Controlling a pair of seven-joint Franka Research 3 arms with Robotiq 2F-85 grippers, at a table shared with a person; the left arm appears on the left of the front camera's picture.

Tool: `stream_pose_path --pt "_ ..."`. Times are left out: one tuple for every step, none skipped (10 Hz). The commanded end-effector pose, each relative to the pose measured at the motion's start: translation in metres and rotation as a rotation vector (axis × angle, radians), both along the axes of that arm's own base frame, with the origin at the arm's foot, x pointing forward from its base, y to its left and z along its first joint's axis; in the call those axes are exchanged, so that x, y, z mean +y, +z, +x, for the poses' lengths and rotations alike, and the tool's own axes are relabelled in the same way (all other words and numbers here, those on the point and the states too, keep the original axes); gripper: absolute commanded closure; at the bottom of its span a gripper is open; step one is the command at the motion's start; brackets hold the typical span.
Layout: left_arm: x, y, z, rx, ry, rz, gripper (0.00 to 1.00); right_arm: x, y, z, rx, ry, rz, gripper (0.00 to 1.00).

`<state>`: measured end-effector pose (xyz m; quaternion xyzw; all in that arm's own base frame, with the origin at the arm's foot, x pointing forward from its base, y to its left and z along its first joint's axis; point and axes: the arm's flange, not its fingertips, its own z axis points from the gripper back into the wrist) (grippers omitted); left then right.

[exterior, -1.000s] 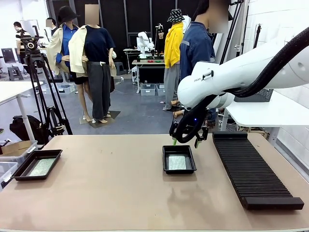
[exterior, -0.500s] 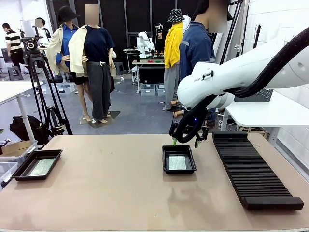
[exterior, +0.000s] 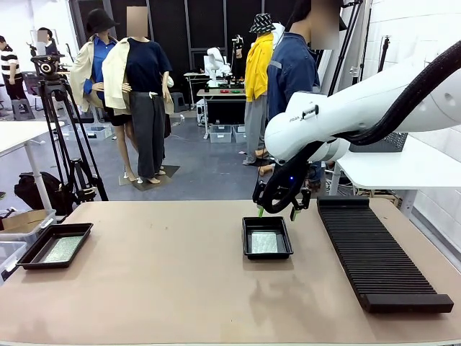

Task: Inspect and transfer BCBs to ESD trays.
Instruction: Pick up the ESD tray and place it on the left side of the table.

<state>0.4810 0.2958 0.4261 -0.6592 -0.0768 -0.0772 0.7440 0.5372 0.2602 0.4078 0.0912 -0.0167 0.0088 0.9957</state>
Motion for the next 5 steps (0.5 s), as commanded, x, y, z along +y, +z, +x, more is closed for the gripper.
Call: stream_pose_path --pt "0.000 0.002 -0.001 0.004 0.002 0.009 0.00 0.000 -0.001 0.001 -0.003 -0.006 0.017 0.00" --pt "0.000 0.000 0.000 0.000 0.000 0.000 0.00 0.000 0.000 0.000 0.000 0.000 0.000 0.00" --pt "-0.015 0.007 0.002 0.012 -0.009 0.027 0.00 -0.012 0.008 -0.006 -0.029 -0.023 0.013 0.00" --pt "-0.033 0.015 0.002 0.025 -0.010 0.050 0.00 -0.028 0.018 -0.013 -0.042 -0.034 0.046 0.00" --pt "-0.052 0.023 0.005 0.031 -0.002 0.070 0.00 -0.045 0.028 -0.017 -0.055 -0.046 0.075 0.00"
